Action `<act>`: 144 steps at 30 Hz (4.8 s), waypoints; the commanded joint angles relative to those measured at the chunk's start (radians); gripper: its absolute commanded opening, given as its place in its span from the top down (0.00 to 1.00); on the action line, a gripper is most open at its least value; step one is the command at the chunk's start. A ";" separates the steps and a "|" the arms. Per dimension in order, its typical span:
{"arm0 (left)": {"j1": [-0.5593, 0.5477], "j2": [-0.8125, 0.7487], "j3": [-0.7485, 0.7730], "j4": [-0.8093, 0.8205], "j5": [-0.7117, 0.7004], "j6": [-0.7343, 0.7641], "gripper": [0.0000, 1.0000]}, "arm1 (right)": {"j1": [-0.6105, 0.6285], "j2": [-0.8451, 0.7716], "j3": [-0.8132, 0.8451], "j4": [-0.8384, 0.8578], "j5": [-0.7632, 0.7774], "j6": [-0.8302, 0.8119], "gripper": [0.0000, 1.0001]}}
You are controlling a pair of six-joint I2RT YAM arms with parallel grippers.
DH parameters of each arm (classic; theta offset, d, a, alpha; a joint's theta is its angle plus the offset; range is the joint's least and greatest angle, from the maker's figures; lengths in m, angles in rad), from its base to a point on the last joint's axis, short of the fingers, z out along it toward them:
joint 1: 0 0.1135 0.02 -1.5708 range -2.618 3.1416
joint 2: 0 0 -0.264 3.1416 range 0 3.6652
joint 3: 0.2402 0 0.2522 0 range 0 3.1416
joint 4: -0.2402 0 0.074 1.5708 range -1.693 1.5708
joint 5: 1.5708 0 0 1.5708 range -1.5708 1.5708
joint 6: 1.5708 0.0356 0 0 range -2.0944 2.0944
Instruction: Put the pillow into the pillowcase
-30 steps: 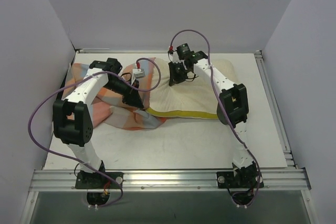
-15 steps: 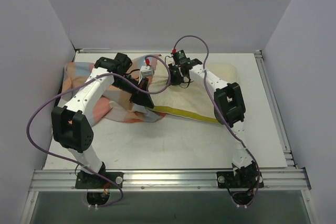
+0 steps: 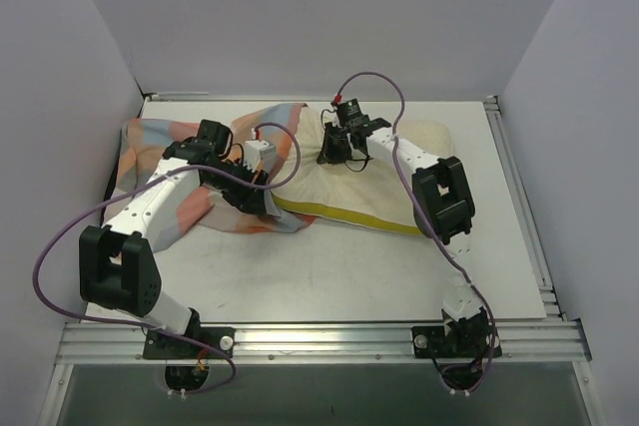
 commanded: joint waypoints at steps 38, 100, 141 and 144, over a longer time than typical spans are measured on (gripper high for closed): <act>-0.097 0.039 0.133 0.260 0.368 -0.452 1.00 | 0.040 -0.017 -0.086 -0.039 0.033 0.030 1.00; -0.103 0.665 0.811 0.192 -0.060 -0.415 0.82 | -0.241 -0.170 -0.185 -0.388 -0.629 -0.332 1.00; -0.189 0.516 0.503 0.748 0.146 -0.863 1.00 | -0.241 -0.316 -0.295 -0.155 -0.761 -0.084 1.00; -0.229 0.542 0.497 0.789 0.135 -0.863 1.00 | -0.270 -0.344 -0.310 -0.150 -0.765 -0.084 1.00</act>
